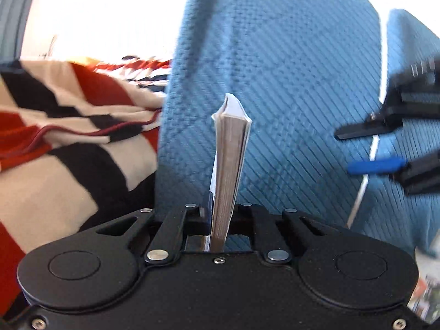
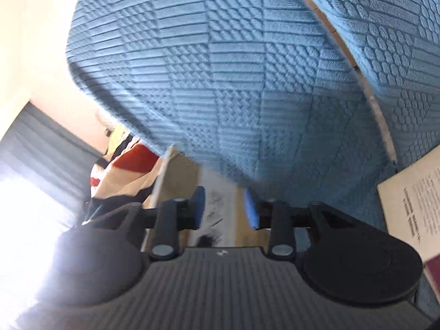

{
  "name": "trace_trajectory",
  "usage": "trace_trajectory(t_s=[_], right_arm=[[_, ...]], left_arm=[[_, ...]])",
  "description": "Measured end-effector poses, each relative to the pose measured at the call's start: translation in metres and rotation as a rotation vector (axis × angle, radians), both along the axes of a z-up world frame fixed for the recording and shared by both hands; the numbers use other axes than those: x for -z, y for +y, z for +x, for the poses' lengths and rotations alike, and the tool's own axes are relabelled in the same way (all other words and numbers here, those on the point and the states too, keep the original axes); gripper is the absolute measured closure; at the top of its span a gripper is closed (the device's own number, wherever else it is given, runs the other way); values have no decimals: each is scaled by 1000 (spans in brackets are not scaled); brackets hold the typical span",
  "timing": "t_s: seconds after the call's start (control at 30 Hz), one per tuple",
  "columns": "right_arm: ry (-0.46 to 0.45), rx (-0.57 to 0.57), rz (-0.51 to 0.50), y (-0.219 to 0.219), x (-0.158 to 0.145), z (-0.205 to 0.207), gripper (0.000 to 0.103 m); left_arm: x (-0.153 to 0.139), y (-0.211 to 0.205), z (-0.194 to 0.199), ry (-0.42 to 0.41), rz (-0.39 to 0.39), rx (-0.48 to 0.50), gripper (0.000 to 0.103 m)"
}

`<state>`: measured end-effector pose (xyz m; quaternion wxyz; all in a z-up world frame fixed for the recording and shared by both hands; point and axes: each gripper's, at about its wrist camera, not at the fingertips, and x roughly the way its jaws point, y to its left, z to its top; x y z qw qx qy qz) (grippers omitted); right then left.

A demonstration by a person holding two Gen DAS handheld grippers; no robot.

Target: Organize objects

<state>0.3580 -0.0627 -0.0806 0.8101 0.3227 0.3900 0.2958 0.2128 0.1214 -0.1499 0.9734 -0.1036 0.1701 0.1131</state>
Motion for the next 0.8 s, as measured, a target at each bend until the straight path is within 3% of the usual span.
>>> trace_trajectory(t_s=[0.2, 0.33, 0.5, 0.6, 0.67, 0.8], right_arm=[[97, 41, 93, 25, 25, 32, 35], [97, -11, 98, 51, 12, 39, 34], [-57, -148, -59, 87, -36, 34, 28], [-70, -240, -218, 108, -43, 28, 28], [-21, -256, -260, 112, -36, 28, 31], [41, -210, -301, 109, -24, 31, 69]], left_arm=[[1, 26, -2, -5, -50, -35, 97], [2, 24, -1, -11, -9, -26, 97], [2, 5, 2, -3, 53, 35, 97], [2, -12, 3, 4, 102, 81, 97], [3, -20, 3, 8, 112, 103, 96], [5, -31, 1, 18, 116, 134, 93]])
